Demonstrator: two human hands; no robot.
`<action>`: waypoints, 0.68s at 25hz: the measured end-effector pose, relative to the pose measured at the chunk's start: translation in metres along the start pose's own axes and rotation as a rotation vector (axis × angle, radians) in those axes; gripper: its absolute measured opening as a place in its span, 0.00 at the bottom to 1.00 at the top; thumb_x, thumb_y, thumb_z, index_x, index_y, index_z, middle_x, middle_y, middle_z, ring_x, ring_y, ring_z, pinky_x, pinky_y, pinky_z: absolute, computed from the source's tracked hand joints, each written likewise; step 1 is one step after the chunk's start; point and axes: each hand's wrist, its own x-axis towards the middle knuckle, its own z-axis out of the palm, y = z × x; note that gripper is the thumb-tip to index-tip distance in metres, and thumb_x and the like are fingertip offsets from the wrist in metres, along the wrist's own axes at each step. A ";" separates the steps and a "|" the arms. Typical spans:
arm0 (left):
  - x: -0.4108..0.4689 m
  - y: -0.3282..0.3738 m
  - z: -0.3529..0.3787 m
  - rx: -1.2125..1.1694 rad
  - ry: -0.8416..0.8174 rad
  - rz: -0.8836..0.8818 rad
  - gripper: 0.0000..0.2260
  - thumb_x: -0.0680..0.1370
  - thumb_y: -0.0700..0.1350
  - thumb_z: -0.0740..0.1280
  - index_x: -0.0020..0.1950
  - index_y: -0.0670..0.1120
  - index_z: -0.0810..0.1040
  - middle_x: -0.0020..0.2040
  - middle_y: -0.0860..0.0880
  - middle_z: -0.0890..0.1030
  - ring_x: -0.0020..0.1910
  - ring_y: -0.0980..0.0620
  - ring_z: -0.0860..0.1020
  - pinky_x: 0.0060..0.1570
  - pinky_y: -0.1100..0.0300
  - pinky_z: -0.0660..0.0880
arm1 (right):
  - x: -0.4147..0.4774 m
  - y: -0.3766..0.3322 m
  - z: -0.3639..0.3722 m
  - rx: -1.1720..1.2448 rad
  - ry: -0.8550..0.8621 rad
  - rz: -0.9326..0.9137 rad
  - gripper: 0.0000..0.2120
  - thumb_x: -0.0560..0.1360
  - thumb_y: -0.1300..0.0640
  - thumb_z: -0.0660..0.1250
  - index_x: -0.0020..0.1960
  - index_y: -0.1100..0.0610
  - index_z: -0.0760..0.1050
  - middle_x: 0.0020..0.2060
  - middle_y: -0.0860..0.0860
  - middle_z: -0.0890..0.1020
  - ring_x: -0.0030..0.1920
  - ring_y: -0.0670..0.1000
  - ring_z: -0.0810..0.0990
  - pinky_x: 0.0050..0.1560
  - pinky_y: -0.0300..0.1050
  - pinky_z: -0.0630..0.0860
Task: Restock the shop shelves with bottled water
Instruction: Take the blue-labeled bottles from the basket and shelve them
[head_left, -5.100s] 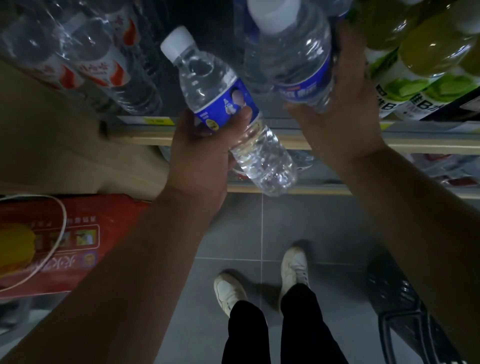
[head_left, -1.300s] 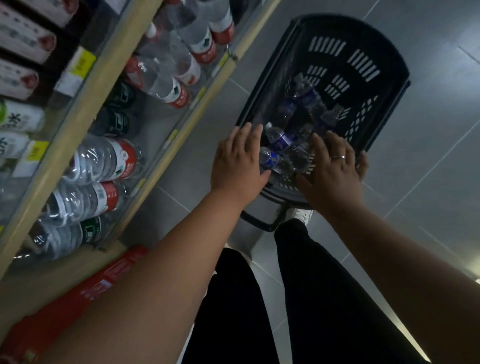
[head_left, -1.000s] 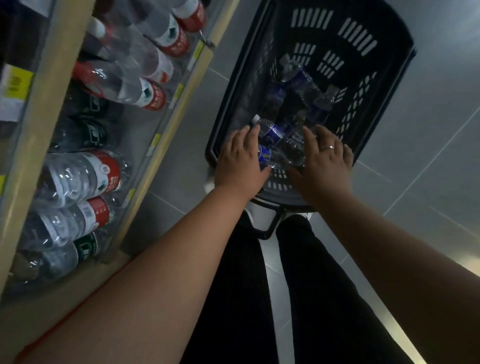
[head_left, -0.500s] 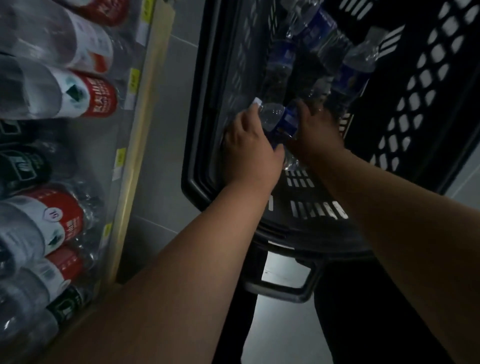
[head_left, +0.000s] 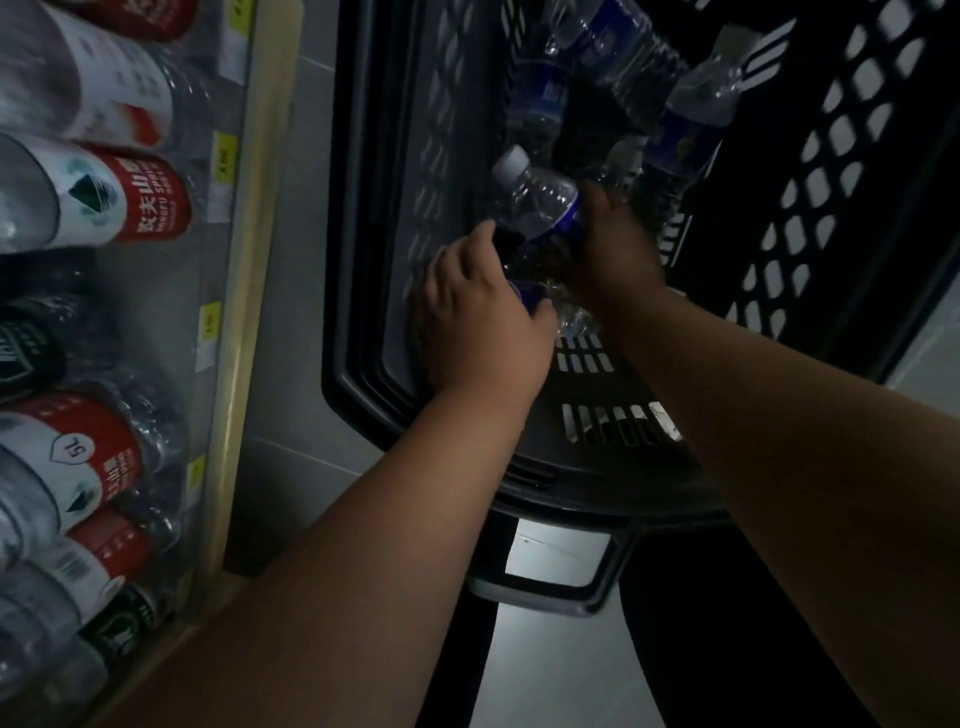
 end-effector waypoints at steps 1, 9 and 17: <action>-0.004 0.003 0.000 -0.019 0.000 -0.021 0.34 0.74 0.51 0.71 0.77 0.48 0.59 0.75 0.47 0.63 0.75 0.46 0.60 0.73 0.52 0.56 | -0.008 -0.003 -0.010 0.070 0.052 0.023 0.33 0.71 0.54 0.73 0.72 0.53 0.63 0.68 0.55 0.70 0.65 0.55 0.72 0.62 0.50 0.73; -0.020 0.025 0.023 -0.289 -0.112 -0.425 0.36 0.75 0.47 0.72 0.77 0.46 0.55 0.78 0.43 0.51 0.75 0.41 0.56 0.70 0.53 0.65 | -0.064 -0.008 -0.073 0.442 0.297 0.089 0.32 0.68 0.46 0.73 0.69 0.48 0.66 0.65 0.47 0.72 0.60 0.42 0.74 0.52 0.37 0.77; 0.012 0.016 0.051 -0.455 -0.040 -0.415 0.31 0.73 0.42 0.74 0.73 0.47 0.63 0.76 0.47 0.49 0.70 0.49 0.64 0.60 0.67 0.64 | -0.062 0.005 -0.058 0.493 0.290 0.118 0.34 0.67 0.50 0.76 0.69 0.47 0.65 0.65 0.46 0.72 0.61 0.43 0.74 0.56 0.40 0.78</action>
